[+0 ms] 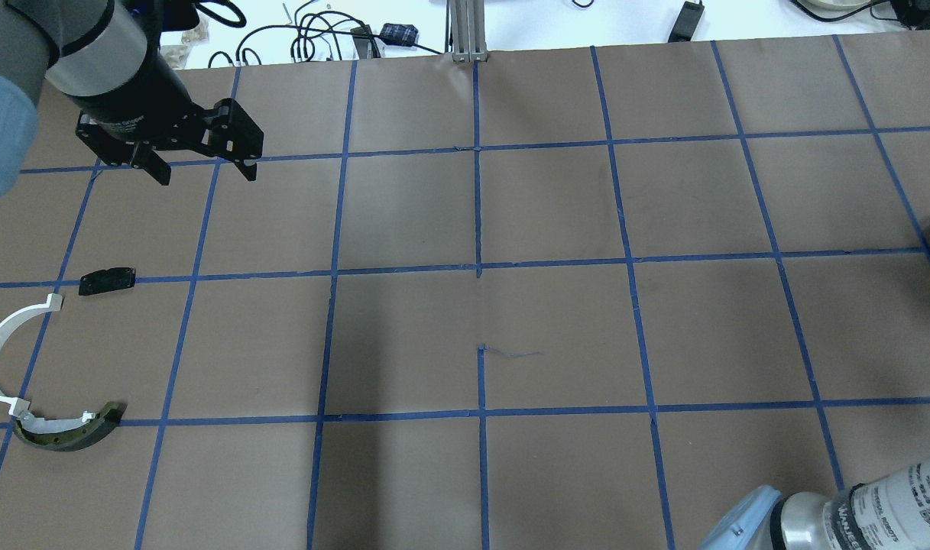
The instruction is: Place bearing gear from tray to pile
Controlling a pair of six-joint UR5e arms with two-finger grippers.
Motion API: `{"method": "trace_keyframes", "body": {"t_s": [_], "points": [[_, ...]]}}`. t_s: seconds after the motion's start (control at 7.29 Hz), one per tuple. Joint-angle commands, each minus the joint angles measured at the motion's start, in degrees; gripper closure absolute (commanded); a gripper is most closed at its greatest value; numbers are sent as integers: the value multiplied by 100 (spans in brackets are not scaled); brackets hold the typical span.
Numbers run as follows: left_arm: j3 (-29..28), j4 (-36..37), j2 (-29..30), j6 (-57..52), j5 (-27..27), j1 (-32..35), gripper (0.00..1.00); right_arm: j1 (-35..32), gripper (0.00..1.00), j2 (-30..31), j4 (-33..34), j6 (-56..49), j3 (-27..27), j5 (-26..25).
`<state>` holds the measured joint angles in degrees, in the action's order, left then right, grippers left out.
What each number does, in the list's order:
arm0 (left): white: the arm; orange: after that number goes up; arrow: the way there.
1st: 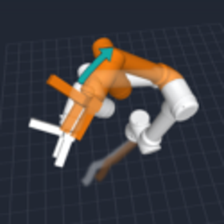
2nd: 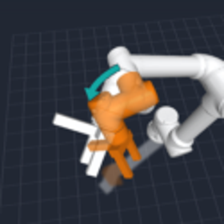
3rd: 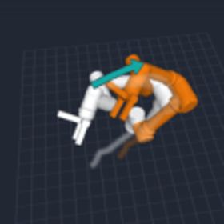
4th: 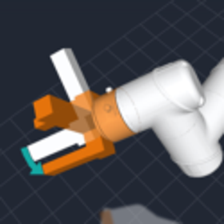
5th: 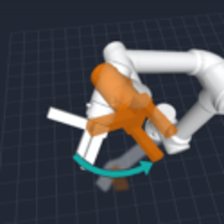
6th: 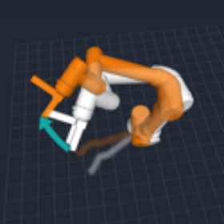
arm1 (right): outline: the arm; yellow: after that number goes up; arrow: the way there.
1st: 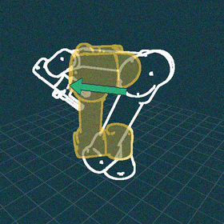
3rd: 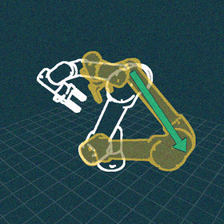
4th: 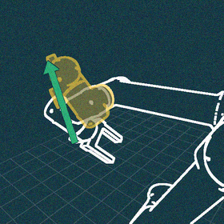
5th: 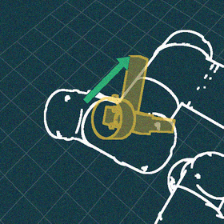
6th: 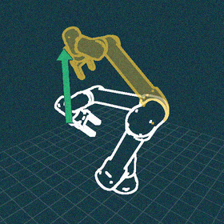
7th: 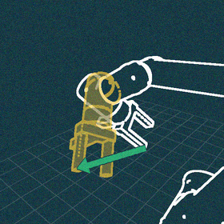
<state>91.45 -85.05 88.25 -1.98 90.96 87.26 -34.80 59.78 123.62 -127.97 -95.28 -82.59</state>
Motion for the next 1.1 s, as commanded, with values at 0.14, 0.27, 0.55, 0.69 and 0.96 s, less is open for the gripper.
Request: {"method": "trace_keyframes", "body": {"t_s": [0.14,0.27,0.55,0.69,0.96], "points": [[-5,-3,0,22,0,2,0,-36,4,-186,119,-123,-25,24],[4,-3,0,22,0,2,0,-36,4,-178,23,-132,-78,163],[4,-3,0,22,0,2,0,-45,8,-186,-162,-149,-78,209],[-5,-3,8,48,-8,2,0,-45,15,-195,-162,-141,-78,200],[-14,-82,8,57,0,10,0,-45,46,-195,-171,-123,-78,174]]}}
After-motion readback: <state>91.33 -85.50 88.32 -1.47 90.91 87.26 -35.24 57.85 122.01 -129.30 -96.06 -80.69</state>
